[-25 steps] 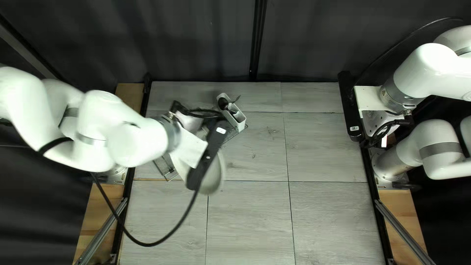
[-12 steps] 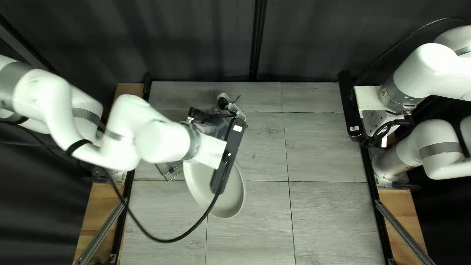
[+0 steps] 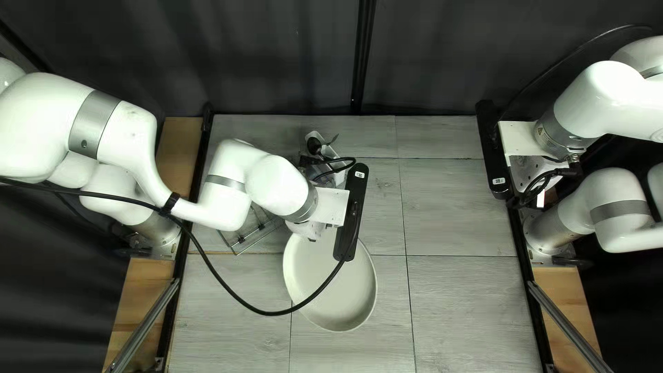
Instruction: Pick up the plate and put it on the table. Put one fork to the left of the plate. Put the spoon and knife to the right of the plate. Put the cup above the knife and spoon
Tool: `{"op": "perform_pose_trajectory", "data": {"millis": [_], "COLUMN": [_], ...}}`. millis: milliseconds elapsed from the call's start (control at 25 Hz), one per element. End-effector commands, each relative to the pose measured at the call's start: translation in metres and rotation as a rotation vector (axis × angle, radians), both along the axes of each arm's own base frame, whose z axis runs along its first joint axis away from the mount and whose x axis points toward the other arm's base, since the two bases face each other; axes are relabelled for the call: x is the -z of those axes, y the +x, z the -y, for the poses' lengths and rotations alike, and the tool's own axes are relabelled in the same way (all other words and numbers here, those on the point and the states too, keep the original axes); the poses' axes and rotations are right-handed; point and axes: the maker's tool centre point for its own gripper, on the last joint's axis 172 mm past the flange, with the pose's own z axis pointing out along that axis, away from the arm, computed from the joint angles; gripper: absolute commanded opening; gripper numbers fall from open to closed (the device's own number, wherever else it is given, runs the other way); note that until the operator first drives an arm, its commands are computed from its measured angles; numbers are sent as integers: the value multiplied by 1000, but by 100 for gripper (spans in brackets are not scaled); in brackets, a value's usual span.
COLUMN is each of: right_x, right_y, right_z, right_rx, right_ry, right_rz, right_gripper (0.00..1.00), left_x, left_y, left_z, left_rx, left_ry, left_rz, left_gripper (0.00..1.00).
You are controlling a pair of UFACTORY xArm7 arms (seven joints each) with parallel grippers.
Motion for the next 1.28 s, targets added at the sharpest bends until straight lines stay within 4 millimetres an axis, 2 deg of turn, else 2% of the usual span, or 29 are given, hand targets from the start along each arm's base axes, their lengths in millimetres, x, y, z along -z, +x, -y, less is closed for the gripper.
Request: {"op": "perform_pose_trajectory", "data": {"millis": [40,200,360,560,840,1080,1280], "right_x": [0,0,0,0,0,0,0], "right_y": [0,0,0,0,0,0,0], "right_z": [0,0,0,0,0,0,0], "right_rx": [0,0,0,0,0,0,0], "right_ry": [0,0,0,0,0,0,0], "right_rz": [0,0,0,0,0,0,0], "right_gripper": [100,100,100,100,100,100,100], "left_x": [38,56,83,100,125,146,156], "left_y": [16,20,21,20,18,13,11], "left_z": [-1,-5,-4,-4,-5,-15,-15], "left_rx": [-96,-144,-139,-116,-130,-171,-184], "left_ry": [-123,-235,-357,-431,-449,-440,-437], "left_rz": [-39,-80,-142,-204,-281,-360,-410], "left_gripper": [0,0,0,0,0,0,0]}}
